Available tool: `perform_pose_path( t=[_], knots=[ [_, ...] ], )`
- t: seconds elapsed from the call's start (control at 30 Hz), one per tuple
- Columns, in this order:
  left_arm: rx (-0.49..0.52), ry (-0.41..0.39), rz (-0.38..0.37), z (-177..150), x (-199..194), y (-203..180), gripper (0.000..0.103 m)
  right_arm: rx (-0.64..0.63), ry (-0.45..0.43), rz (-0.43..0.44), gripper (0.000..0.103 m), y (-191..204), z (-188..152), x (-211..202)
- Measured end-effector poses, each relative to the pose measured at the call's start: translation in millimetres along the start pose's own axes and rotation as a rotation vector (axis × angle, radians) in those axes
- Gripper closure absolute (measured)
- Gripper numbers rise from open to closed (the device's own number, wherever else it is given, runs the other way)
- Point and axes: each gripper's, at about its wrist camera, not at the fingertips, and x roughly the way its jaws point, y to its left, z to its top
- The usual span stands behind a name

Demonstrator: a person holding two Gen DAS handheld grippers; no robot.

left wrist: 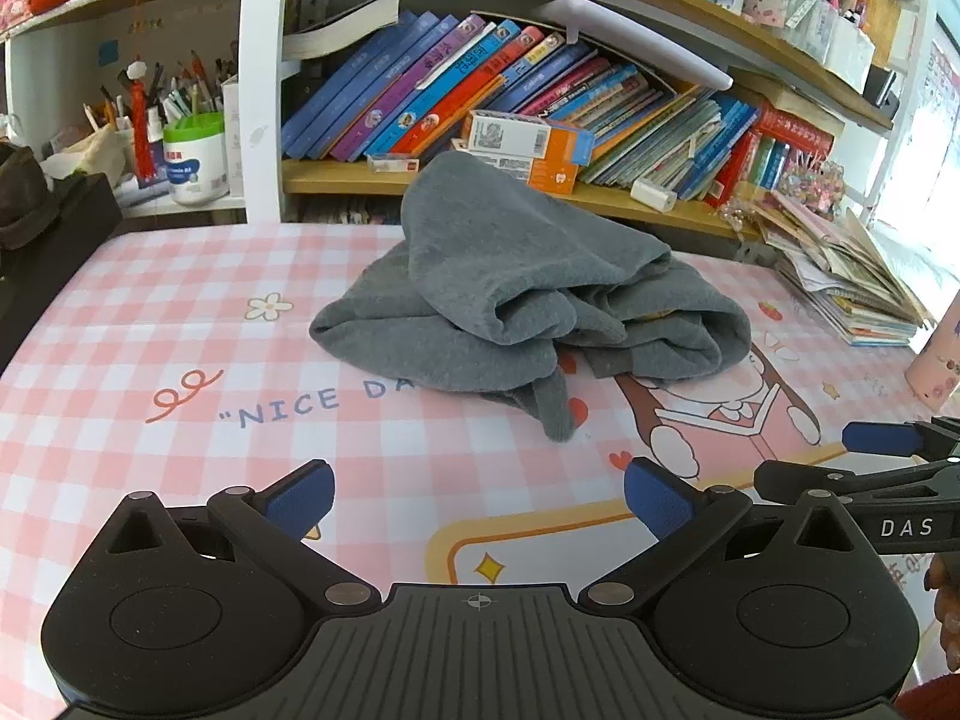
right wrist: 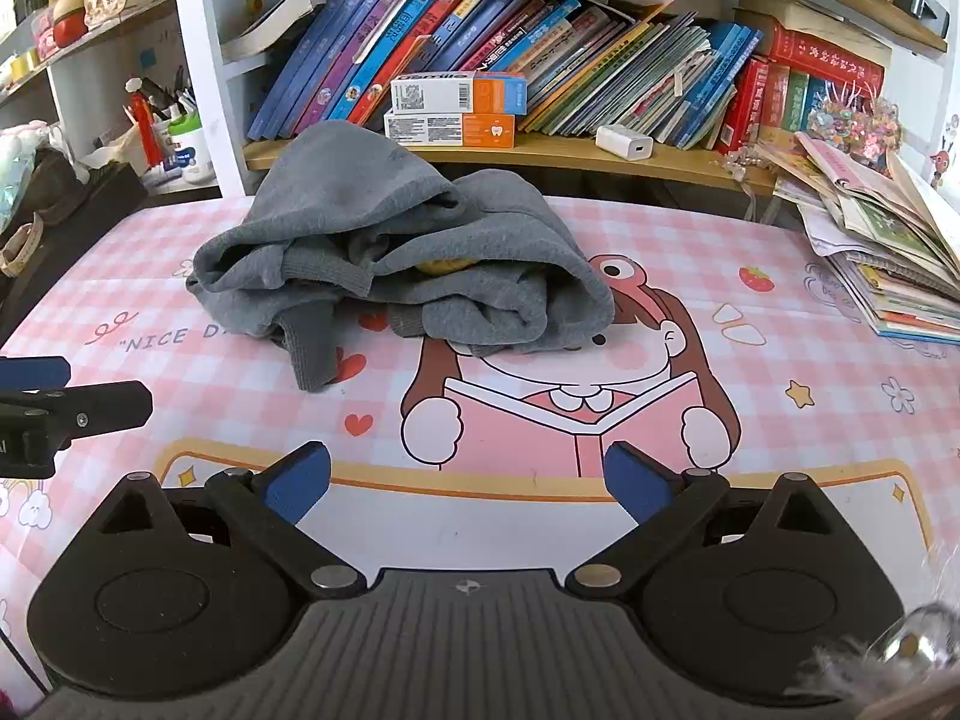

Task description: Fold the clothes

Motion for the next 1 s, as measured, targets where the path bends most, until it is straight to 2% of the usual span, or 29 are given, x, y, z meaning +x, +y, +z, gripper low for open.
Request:
perform_pose_path(
  t=[1.0],
  knots=[
    [-0.022, 0.014, -0.016, -1.0, 2.5, 2.6, 0.000, 0.003, 0.011, 0.013, 0.004, -1.5, -0.6, 3.8]
  ],
)
